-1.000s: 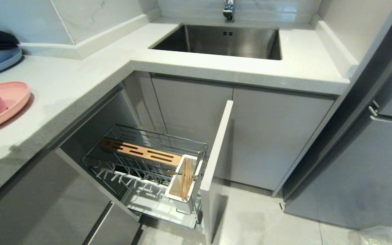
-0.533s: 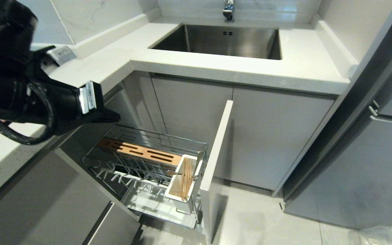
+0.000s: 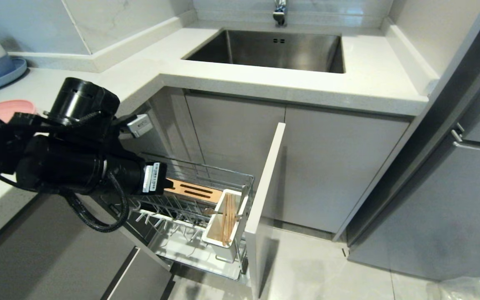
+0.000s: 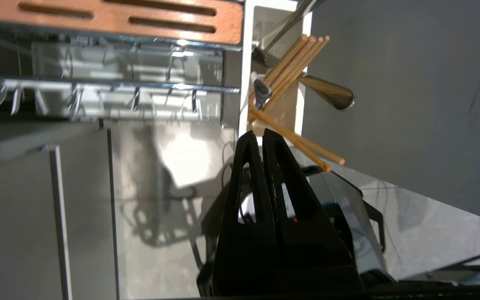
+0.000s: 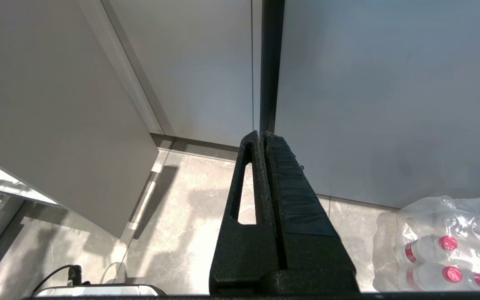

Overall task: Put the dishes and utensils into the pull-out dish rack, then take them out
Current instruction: Take the chopsticks out of the cupboard

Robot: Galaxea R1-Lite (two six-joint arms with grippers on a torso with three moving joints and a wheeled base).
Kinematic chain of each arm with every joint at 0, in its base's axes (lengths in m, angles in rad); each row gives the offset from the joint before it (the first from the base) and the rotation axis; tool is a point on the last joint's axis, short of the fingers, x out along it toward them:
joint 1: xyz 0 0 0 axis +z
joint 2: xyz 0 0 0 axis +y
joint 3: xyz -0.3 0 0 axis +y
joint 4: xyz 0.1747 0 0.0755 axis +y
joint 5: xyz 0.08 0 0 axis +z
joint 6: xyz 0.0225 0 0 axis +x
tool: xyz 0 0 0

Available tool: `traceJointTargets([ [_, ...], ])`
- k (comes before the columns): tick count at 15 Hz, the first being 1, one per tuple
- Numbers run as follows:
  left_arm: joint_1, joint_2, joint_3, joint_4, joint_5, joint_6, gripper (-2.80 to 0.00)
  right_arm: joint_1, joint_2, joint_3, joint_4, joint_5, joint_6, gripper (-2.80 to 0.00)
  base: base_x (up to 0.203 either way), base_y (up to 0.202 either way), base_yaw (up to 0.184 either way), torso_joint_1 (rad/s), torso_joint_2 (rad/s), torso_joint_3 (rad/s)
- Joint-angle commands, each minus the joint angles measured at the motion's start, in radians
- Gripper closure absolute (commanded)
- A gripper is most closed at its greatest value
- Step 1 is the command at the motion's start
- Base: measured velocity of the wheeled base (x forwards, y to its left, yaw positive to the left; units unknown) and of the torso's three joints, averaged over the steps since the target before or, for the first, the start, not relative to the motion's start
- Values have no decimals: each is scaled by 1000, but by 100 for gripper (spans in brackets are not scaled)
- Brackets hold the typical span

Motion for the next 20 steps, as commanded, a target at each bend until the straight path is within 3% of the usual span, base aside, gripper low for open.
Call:
traceJointTargets([
  [1,-17,3,78,-97,-2,7,0,0,0,2,0,0,0,0,0,0,0,0,0,0],
  [5,-52,15,206,-246,-1,84,0,0,0,2,0,0,0,0,0,0,0,0,0,0],
  [9,-59,38,366,-433,29,260,0,0,0,2,0,0,0,0,0,0,0,0,0,0],
  [13,-65,81,444,-632,39,299,0,0,0,2,0,0,0,0,0,0,0,0,0,0],
  [14,-66,90,447,-639,54,301,-280,0,0,2,0,0,0,0,0,0,0,0,0,0],
  [20,-82,135,449,-664,72,298,-280,0,0,2,0,0,0,0,0,0,0,0,0,0],
])
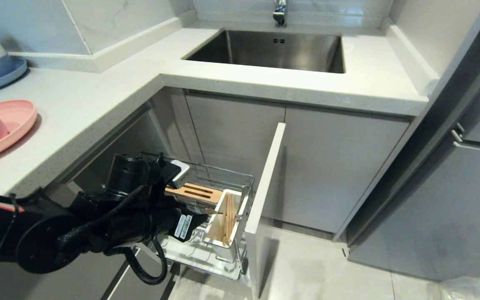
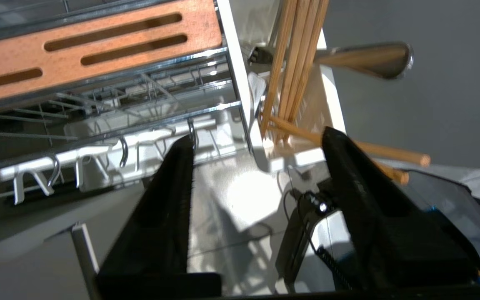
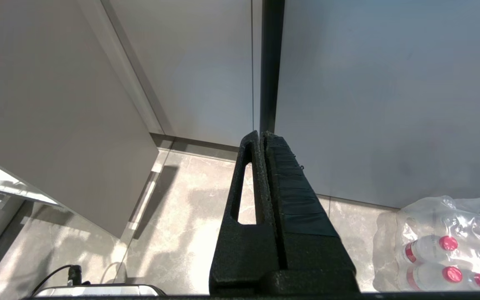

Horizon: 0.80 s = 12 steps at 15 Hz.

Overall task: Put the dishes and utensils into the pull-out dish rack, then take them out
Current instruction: Take the chopsticks out of the cupboard

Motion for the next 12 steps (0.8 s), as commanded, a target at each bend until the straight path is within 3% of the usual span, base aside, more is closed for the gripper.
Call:
traceJointTargets([
  [1,-1,38,3,-34,0,0,-280,0,0,2,0,0,0,0,0,0,0,0,0,0],
  [4,1,86,3,-99,7,0,-280,0,0,2,0,0,0,0,0,0,0,0,0,0],
  [12,-5,136,-11,-109,17,-2,-280,0,0,2,0,0,0,0,0,0,0,0,0,0],
])
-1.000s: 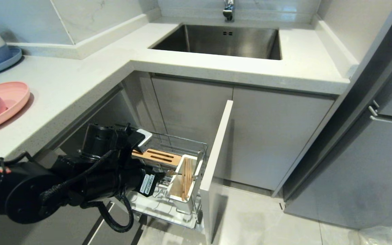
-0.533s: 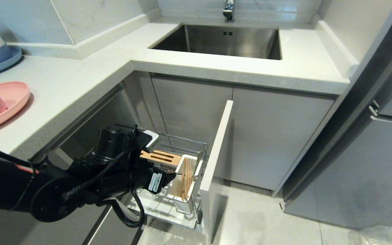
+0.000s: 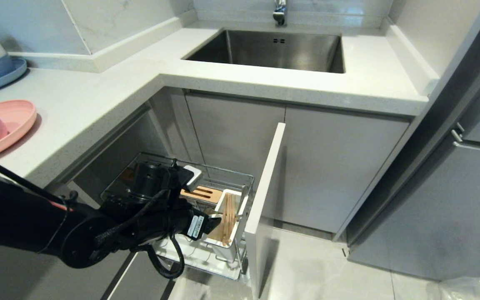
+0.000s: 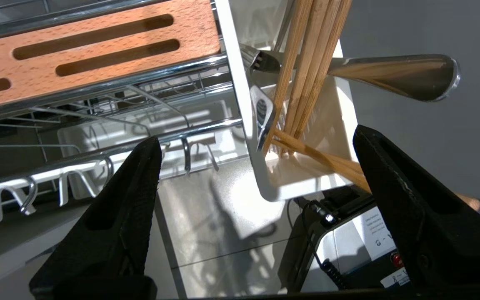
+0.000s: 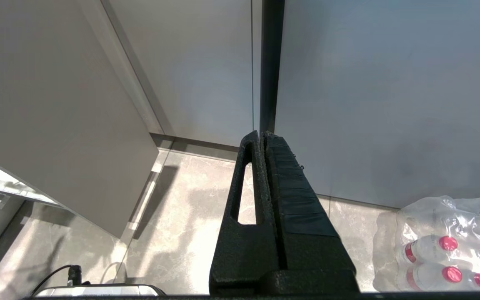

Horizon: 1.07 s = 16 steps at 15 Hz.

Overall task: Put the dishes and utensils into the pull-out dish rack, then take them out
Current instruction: Take the chopsticks out of the cupboard

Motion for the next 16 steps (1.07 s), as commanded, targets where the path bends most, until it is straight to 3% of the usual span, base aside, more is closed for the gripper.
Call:
traceJointTargets([
  [1,-2,25,1,-22,1,0,-280,0,0,2,0,0,0,0,0,0,0,0,0,0],
  [6,-2,97,3,-112,49,-2,-280,0,0,2,0,0,0,0,0,0,0,0,0,0],
  [16,-5,128,0,-181,64,-4,-280,0,0,2,0,0,0,0,0,0,0,0,0,0],
])
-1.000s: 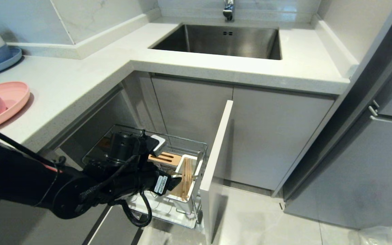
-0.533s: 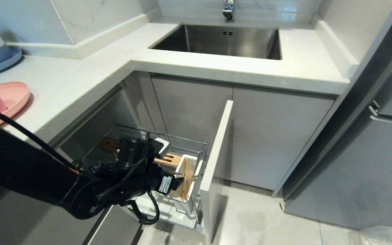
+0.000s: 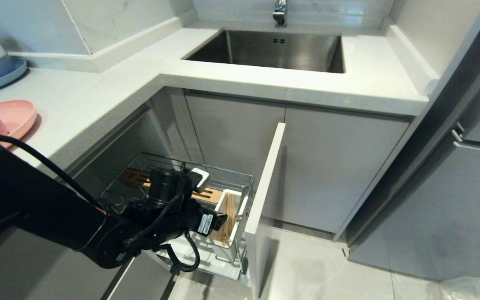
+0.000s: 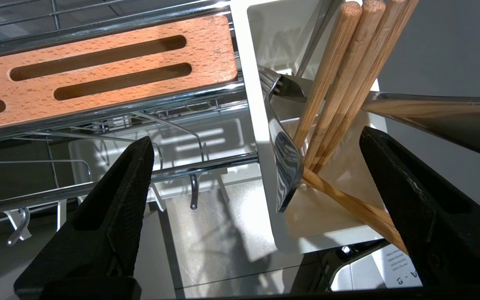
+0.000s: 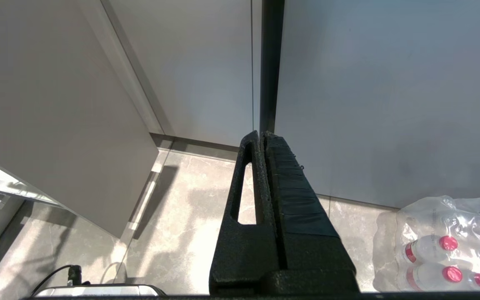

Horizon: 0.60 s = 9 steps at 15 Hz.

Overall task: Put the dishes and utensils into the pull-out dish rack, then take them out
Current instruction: Take the chopsticks out of the cupboard

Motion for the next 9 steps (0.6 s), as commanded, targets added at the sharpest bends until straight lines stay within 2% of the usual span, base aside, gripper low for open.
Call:
traceJointTargets([
  [1,0,2,0,-5,1,1,-280,0,0,2,0,0,0,0,0,0,0,0,0,0],
  [2,0,2,2,-5,2,0,-280,0,0,2,0,0,0,0,0,0,0,0,0,0],
  [3,0,5,2,-6,2,-1,0,0,0,2,0,0,0,0,0,0,0,0,0,0],
  [9,-12,6,0,-4,9,-3,0,0,0,2,0,0,0,0,0,0,0,0,0,0],
])
